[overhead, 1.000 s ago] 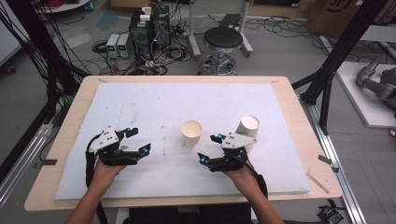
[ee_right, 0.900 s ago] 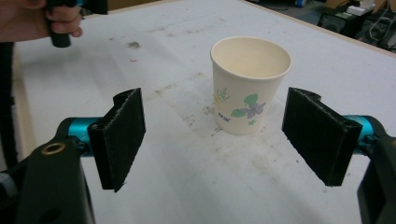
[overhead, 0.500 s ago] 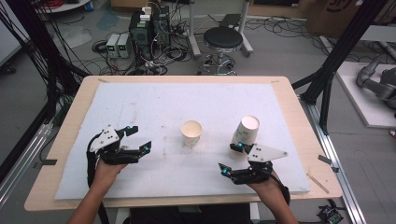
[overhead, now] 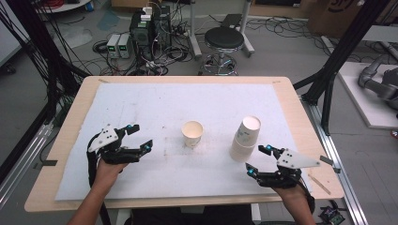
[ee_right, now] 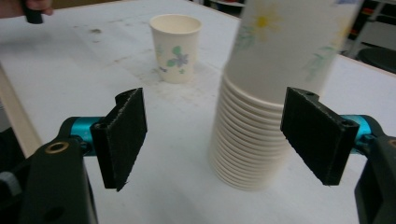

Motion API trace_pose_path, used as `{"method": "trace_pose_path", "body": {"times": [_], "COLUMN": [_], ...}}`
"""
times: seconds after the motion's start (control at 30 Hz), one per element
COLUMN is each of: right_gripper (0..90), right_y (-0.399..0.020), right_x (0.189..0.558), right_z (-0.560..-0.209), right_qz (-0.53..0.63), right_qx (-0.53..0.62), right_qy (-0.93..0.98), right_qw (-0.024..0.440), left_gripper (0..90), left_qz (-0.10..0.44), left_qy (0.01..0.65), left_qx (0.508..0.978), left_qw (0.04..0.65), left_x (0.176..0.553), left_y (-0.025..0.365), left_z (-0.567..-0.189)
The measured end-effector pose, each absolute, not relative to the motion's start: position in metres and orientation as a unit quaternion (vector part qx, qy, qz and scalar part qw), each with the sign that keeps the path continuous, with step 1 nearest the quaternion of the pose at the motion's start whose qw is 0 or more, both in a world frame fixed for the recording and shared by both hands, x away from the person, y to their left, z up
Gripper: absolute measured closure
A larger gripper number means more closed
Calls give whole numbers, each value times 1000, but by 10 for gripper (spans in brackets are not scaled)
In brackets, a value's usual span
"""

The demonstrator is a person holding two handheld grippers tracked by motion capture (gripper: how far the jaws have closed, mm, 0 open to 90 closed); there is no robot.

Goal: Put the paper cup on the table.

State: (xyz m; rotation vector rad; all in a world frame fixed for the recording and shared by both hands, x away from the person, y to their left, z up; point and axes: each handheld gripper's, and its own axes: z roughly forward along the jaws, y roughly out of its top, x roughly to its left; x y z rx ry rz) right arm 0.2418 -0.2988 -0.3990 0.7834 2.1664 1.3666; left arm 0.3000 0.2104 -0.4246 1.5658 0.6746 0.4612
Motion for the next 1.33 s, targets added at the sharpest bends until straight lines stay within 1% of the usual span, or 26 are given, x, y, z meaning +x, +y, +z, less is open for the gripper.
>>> {"method": "trace_pose_path", "body": {"times": [0.23,0.37,0.77,1.33], "right_gripper": [230,230,230,230], "right_y": [-321,-327,-327,-325], "right_x": [244,244,246,249], "right_z": [-398,-396,-396,-396], "right_qz": [493,494,489,492], "right_qx": [334,346,348,345], "right_qy": [759,750,751,752], "right_qw": [264,272,276,270], "left_gripper": [155,155,156,156], "left_qz": [201,198,196,199], "left_qy": [281,277,277,285], "left_qx": [688,688,691,693], "left_qw": [639,641,639,631], "left_x": [297,294,292,292], "left_y": [209,209,209,212], "left_z": [-422,-421,-423,-425]}}
